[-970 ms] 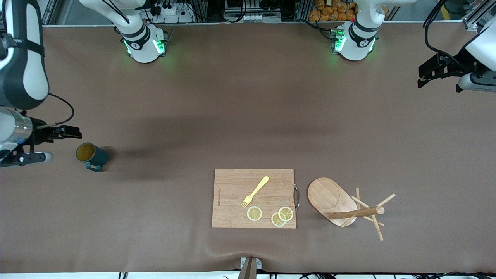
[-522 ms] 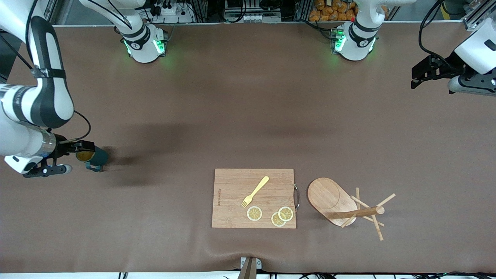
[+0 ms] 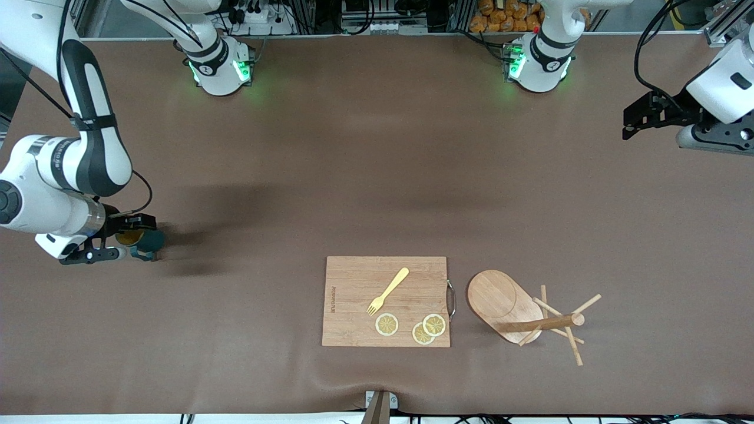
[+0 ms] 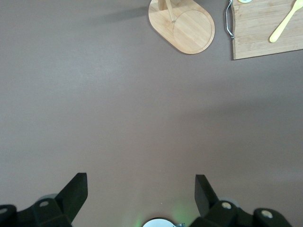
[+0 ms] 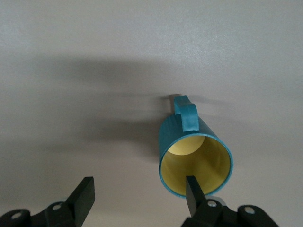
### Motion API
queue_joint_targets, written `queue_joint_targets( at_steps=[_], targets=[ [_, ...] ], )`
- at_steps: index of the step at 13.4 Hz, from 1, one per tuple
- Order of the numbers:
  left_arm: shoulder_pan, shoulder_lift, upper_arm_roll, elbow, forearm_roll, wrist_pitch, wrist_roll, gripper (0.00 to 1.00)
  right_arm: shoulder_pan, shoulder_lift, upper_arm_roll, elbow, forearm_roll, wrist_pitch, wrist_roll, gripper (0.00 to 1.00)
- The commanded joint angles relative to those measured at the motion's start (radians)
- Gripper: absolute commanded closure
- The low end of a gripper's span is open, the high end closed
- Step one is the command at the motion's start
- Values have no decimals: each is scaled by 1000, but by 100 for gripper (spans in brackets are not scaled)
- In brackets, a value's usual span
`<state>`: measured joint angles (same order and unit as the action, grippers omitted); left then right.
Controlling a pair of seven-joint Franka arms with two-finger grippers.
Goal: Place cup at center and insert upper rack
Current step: 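Close the right gripper around the teal mug's body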
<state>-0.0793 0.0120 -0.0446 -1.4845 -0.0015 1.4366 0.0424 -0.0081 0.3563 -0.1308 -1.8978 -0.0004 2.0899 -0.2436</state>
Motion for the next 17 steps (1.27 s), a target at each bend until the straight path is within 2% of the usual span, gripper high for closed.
queue_joint_targets(
  at_steps=[1,2,4,6,12,13,16,17],
  targets=[
    [6,8,-1,10,-3,-5,-9,0,-16,-8,7,-78,-1,90,6,15],
    [6,9,-1,10,-5,-5,-9,0,-18,-5,7,-81,-1,91,6,15],
    [1,10,-1,12,-5,-4,-10,0,-20,12,7,-83,-1,93,6,25],
    [-2,8,-1,12,-5,-4,-9,0,-18,29,7,-83,-1,91,6,42],
    [7,11,0,16,-2,-4,-9,0,-36,43,7,-80,-1,113,1,44],
    [6,11,0,16,1,-4,-9,0,-36,43,7,-79,-1,113,0,46],
    [7,13,0,16,-3,-4,-9,0,-35,41,8,-79,-1,113,1,66],
    [7,13,0,16,-3,-4,-9,0,-33,43,8,-79,-1,114,1,69]
  ],
)
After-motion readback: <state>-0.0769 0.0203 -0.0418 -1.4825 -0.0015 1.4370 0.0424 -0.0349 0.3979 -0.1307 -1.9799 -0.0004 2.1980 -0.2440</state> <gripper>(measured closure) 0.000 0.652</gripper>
